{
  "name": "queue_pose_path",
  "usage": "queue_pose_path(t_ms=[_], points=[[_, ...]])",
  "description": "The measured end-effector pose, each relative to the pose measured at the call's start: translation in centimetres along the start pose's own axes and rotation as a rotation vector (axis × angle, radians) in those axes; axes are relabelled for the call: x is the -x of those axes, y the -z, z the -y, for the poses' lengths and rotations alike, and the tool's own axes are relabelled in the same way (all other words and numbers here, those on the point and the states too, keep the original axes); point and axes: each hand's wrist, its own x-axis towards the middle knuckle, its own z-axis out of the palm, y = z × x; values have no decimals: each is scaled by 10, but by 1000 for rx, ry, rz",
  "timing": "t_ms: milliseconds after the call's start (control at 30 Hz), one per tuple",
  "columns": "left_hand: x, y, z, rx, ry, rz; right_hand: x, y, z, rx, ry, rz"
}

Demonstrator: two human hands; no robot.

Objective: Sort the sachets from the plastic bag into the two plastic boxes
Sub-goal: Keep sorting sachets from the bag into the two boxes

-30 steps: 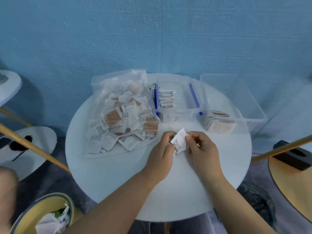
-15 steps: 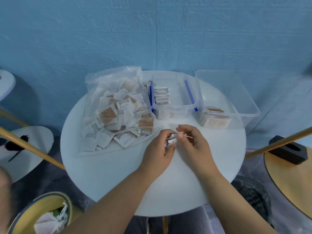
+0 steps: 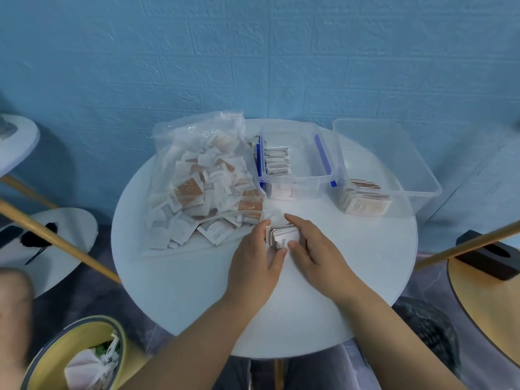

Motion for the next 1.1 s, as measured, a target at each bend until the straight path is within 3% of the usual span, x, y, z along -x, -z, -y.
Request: queue_pose_path(t_ms=[200,567,800,1100], points=[[-3,-5,-3,-163,-66,51,1,0,-4,42,12,-3],[-3,-1,-2,-118,-79,-21,1,2,-4,0,50,-51],[-9,10,-8,-91,-63,107,-13,37,12,-91,-90,155],[-77,39,-35,-9,-92,31,-89,78,34,63,-59,214]])
